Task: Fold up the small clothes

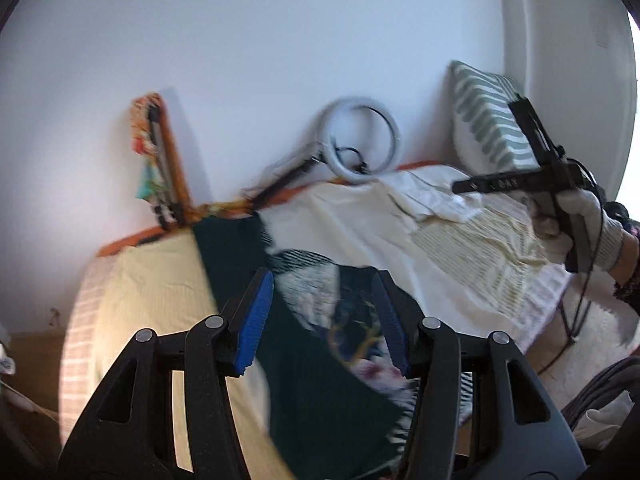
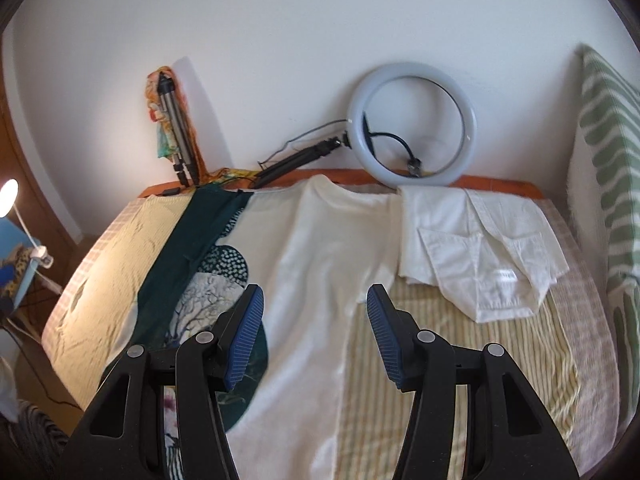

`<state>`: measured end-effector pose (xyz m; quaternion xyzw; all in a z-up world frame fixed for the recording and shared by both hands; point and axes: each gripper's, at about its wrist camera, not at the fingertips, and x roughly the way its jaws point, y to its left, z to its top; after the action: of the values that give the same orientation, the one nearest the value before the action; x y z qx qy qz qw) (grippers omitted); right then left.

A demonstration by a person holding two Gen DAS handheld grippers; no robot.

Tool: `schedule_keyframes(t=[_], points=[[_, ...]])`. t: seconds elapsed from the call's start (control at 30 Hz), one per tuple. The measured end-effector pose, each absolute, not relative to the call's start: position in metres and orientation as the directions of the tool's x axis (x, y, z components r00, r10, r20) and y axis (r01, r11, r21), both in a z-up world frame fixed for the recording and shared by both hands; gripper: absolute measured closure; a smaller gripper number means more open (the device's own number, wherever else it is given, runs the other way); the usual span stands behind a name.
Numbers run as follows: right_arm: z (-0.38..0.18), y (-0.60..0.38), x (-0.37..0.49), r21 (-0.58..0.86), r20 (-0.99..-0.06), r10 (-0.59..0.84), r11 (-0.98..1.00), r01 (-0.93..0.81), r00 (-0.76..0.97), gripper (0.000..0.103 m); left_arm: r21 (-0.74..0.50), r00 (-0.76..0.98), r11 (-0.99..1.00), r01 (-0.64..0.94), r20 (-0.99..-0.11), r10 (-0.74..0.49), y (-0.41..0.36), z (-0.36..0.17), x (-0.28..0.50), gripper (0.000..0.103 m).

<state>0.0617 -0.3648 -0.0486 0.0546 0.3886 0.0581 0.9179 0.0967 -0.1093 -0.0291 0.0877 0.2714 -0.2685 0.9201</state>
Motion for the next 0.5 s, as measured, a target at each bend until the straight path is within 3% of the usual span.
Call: schedule_keyframes(t=[0.27, 0.5], points=[[-0.054, -0.426, 0.04, 0.135, -0.727, 0.094, 0.991, 0.007, 0.68, 0.05, -0.136, 0.501, 0.743, 0.656, -0.658, -0.563, -0.208, -0.104, 0.074, 0.05], [-0.063, -0.47, 0.039, 0.182, -0.732, 0.096, 0.982, 0.057, 0.675, 0.05, -0.184, 0.37, 0.648, 0.739, -0.693, -0.619, -0.295, -0.145, 0.045, 0.05]])
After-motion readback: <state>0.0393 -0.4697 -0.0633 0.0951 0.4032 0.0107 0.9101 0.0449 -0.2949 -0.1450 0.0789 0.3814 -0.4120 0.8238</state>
